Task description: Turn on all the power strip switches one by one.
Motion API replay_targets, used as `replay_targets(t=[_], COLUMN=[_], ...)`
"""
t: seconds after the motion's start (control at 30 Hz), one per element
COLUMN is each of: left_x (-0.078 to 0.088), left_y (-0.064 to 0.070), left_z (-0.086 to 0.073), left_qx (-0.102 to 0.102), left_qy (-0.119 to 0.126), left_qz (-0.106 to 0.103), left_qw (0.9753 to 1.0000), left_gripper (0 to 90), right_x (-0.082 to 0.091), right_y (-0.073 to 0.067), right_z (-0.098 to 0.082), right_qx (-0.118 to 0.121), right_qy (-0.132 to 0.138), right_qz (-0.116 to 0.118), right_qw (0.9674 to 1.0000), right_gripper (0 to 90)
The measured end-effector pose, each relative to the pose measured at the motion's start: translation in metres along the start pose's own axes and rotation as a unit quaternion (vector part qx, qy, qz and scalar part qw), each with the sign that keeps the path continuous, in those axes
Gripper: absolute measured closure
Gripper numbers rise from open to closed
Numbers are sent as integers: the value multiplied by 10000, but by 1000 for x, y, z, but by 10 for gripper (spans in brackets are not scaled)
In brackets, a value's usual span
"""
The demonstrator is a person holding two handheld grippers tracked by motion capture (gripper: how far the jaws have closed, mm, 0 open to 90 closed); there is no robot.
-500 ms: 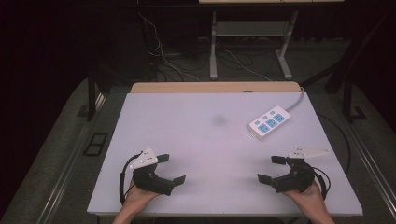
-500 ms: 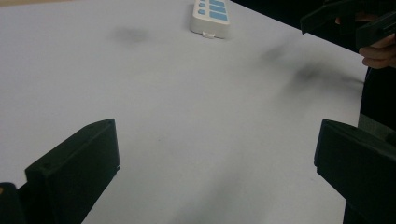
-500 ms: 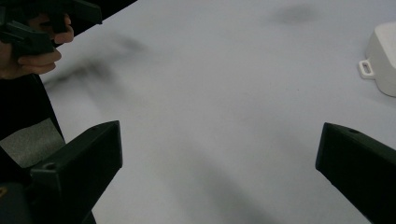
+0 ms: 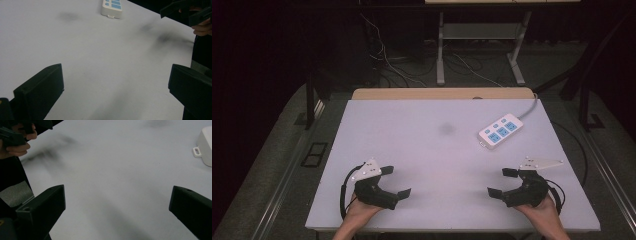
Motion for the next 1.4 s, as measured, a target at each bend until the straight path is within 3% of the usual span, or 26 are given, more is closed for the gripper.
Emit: replay_targets(t=[0.8, 1.4], left_x=[0, 1], left_y=[-1, -2], left_z=[-2, -3], left_qx=[60, 129], left_qy=[-3, 19], left_qz=[27, 105], left_qw=[10000, 9999], left_gripper=[0, 0], right_x=[-3, -5], right_y=[-1, 4], right_z=[2, 18], right_qx=[18, 80], right_qy=[-215, -367], right_qz=[39, 163], right_qw=[9998, 9992], right_gripper=[4, 4])
Point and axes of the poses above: each handheld gripper's, and its own axes: x roughly backward along the jaws, z roughly out of its top, y roughly to its right, the point moved 1 cm from there along -x, roughly forward along the jaws, and after that the axes turned 3 degrees about x, right-handed, at the moved point
